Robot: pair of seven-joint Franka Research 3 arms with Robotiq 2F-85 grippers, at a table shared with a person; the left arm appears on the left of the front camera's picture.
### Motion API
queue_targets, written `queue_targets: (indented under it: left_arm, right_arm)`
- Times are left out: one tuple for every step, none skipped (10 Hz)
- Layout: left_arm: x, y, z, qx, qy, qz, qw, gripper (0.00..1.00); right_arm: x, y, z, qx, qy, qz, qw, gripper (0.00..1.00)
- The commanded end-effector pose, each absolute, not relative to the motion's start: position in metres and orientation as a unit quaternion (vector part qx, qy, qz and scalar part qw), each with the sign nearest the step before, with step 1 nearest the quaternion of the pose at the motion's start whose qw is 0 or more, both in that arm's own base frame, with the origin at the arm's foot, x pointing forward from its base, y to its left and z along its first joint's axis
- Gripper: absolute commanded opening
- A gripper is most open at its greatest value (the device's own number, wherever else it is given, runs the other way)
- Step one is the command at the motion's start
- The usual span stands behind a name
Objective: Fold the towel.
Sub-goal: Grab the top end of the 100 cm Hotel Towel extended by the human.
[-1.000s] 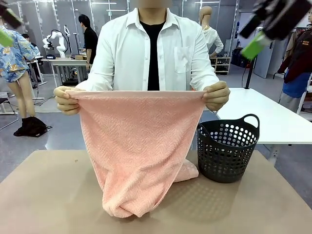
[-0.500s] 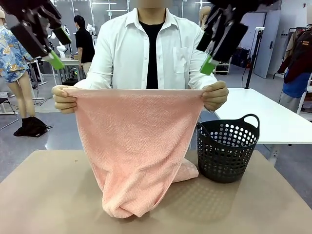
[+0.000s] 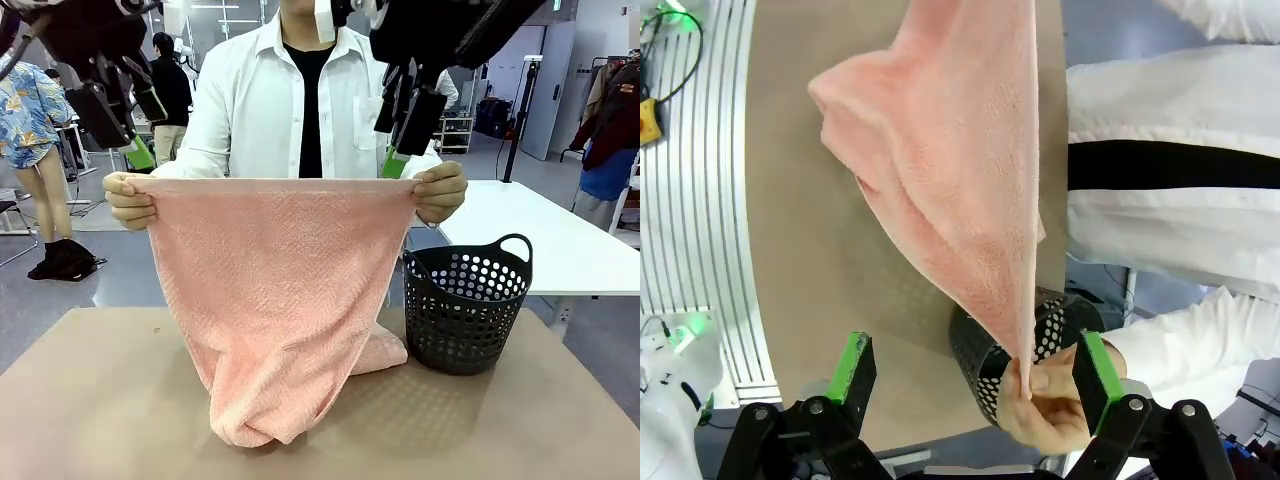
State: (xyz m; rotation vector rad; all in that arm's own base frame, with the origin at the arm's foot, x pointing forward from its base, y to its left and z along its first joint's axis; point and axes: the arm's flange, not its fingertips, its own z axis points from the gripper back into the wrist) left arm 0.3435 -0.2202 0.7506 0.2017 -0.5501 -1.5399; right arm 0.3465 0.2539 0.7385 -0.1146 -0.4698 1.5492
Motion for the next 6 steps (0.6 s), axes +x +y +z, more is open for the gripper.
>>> queue_targets:
  left_arm:
    - [0.353, -0.225, 0.736, 0.093, -0.242, -0.685, 0.681, 1.00]
    - [0.360, -0.226, 0.730, 0.088, -0.235, -0.686, 0.684, 1.00]
    - [0.368, -0.229, 0.724, 0.078, -0.226, -0.689, 0.684, 1.00]
    - [0.378, -0.230, 0.716, 0.075, -0.212, -0.690, 0.688, 1.00]
    - [0.387, -0.232, 0.709, 0.068, -0.204, -0.689, 0.692, 1.00]
    - [0.396, -0.233, 0.701, 0.065, -0.194, -0.687, 0.697, 1.00]
  right_arm:
    - [0.363, 0.266, 0.740, -0.052, -0.186, 0.689, 0.698, 1.00]
    - [0.374, 0.269, 0.737, -0.050, -0.181, 0.689, 0.700, 1.00]
    - [0.383, 0.271, 0.732, -0.040, -0.176, 0.689, 0.702, 1.00]
    - [0.391, 0.274, 0.725, -0.045, -0.164, 0.689, 0.704, 1.00]
    - [0.399, 0.276, 0.716, -0.033, -0.150, 0.687, 0.711, 1.00]
    - [0.409, 0.276, 0.702, -0.028, -0.134, 0.682, 0.719, 1.00]
